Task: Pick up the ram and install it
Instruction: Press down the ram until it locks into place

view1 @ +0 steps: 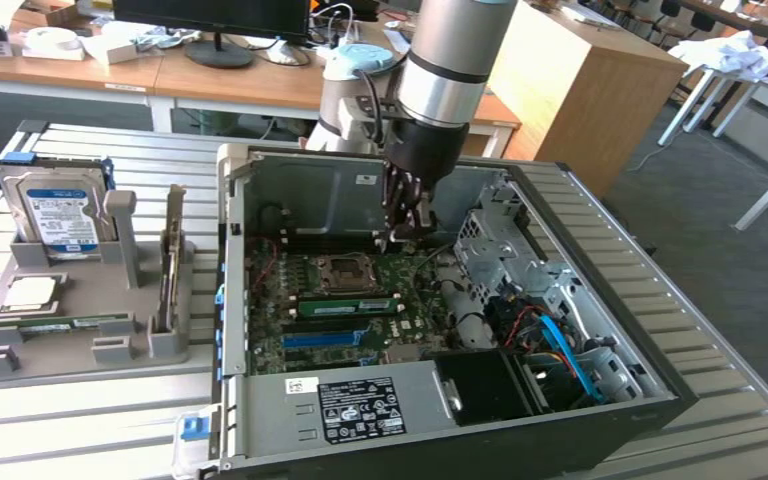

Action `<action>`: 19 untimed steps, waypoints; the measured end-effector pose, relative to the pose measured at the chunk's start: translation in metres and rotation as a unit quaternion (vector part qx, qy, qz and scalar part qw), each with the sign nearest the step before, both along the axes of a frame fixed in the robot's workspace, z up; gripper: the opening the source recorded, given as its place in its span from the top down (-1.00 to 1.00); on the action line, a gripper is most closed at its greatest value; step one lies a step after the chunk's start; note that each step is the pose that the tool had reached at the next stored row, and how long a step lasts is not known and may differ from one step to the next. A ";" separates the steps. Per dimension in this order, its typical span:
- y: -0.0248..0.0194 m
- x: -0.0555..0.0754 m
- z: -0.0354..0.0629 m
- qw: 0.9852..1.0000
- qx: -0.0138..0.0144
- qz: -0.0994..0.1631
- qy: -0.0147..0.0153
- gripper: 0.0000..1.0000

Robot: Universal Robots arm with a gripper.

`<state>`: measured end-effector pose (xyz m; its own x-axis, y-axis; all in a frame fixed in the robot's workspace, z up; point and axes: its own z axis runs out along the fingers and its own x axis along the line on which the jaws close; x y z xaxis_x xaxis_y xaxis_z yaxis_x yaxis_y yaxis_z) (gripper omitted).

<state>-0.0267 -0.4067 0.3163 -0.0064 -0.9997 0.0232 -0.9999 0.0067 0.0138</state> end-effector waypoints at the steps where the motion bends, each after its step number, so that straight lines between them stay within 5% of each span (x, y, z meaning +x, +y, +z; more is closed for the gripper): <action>1: 0.0000 0.001 0.0000 1.000 0.000 0.000 0.000 0.80; 19: 0.0000 0.021 0.0000 1.000 0.000 0.000 0.000 0.80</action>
<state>-0.0061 -0.4068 0.3163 -0.0064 -0.9997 0.0230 -0.9999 0.0068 0.0138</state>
